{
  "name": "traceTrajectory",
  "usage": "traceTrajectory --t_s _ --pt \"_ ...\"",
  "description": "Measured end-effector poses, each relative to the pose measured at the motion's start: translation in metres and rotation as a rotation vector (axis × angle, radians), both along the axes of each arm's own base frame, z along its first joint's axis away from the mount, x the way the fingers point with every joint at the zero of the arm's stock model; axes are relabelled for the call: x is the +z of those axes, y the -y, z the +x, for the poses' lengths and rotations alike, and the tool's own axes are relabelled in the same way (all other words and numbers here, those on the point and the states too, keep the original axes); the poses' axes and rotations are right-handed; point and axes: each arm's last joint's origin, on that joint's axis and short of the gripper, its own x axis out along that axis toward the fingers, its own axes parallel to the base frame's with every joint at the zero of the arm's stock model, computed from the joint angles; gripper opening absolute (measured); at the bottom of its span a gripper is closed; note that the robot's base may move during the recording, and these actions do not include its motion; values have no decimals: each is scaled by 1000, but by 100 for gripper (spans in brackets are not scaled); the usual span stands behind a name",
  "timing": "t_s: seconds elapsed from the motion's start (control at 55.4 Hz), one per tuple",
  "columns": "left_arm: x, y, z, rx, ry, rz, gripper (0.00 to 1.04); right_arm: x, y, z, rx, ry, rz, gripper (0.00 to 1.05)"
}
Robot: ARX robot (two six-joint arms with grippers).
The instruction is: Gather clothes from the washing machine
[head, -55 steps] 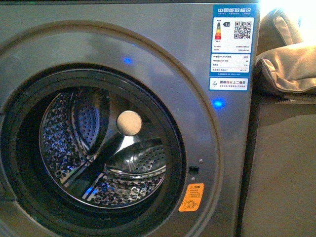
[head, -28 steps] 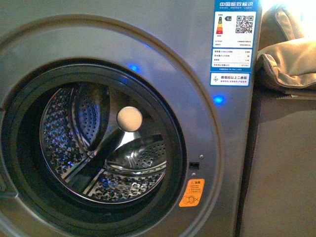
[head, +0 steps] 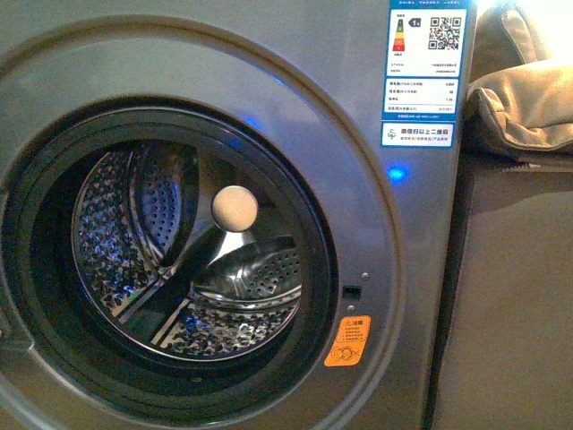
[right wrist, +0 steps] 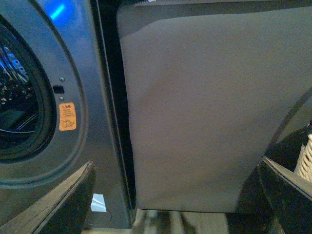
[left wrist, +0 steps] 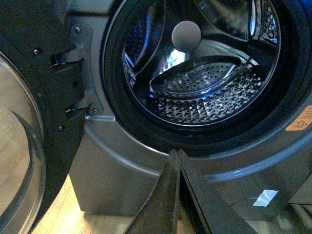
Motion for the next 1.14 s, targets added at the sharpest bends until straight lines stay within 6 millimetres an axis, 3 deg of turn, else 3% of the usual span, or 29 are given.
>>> traceTrajectory --t_s 0.361,0.758,0.885,1.011,1.137 --pt "-12 0 -10 0 10 0 4 0 0 0 0 0 0 97" --pt "-12 0 -16 0 21 0 4 0 0 0 0 0 0 97" --pt "-12 0 -17 0 24 0 25 0 0 0 0 0 0 97" --pt "-12 0 -17 0 23 0 59 0 0 0 0 0 0 97" --pt "-12 0 -17 0 23 0 82 0 0 0 0 0 0 97"
